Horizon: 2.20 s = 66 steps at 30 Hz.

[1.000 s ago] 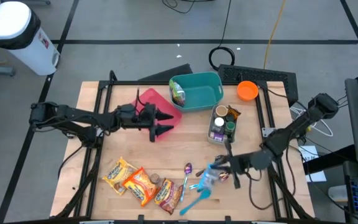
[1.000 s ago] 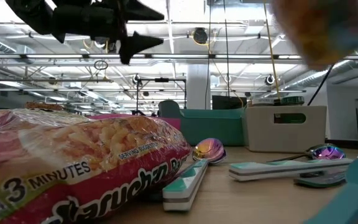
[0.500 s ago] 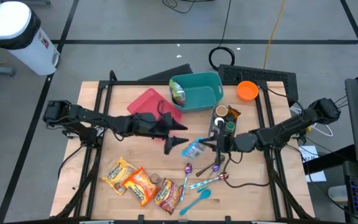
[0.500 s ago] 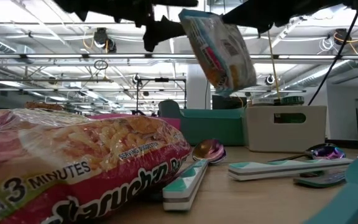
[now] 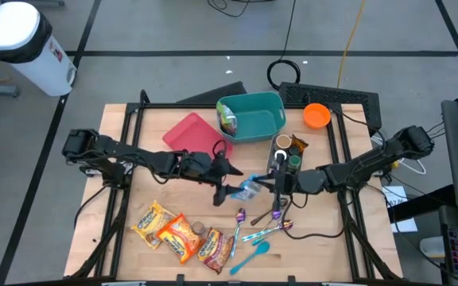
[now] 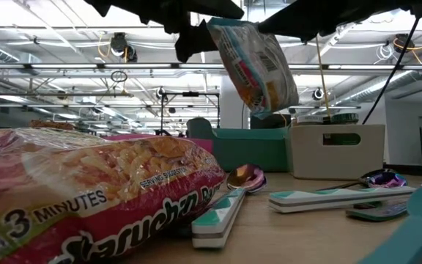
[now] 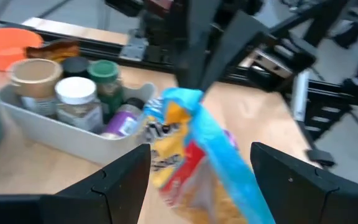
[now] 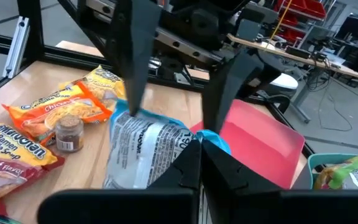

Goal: Pick & Place Food Item
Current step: Put the blue noodle pack into the green bin

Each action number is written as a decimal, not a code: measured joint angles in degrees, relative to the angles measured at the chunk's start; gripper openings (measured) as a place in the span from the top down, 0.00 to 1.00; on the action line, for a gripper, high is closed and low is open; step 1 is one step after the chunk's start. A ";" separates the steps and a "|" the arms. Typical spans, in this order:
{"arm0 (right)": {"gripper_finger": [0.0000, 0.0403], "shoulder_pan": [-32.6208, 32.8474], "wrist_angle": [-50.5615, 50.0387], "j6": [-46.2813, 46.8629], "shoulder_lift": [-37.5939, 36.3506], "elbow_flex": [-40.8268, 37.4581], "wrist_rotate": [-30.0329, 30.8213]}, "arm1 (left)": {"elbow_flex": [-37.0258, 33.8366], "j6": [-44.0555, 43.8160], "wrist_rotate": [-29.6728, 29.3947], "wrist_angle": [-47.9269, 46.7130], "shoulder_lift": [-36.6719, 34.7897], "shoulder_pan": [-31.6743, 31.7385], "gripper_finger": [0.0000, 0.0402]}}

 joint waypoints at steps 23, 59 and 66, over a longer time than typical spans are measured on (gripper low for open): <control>1.00 0.17 1.05 0.31 -0.02 0.00 -0.06 | -0.02 -3.04 -3.04 1.05 1.08 0.91 0.85; 0.88 6.03 -0.86 -0.21 -15.61 -2.97 -0.16 | 0.50 -16.14 -16.80 29.96 8.30 26.95 0.99; 0.88 6.03 -0.85 -0.20 -15.61 -3.13 -0.16 | 0.50 -21.32 -24.52 32.87 16.14 27.52 0.99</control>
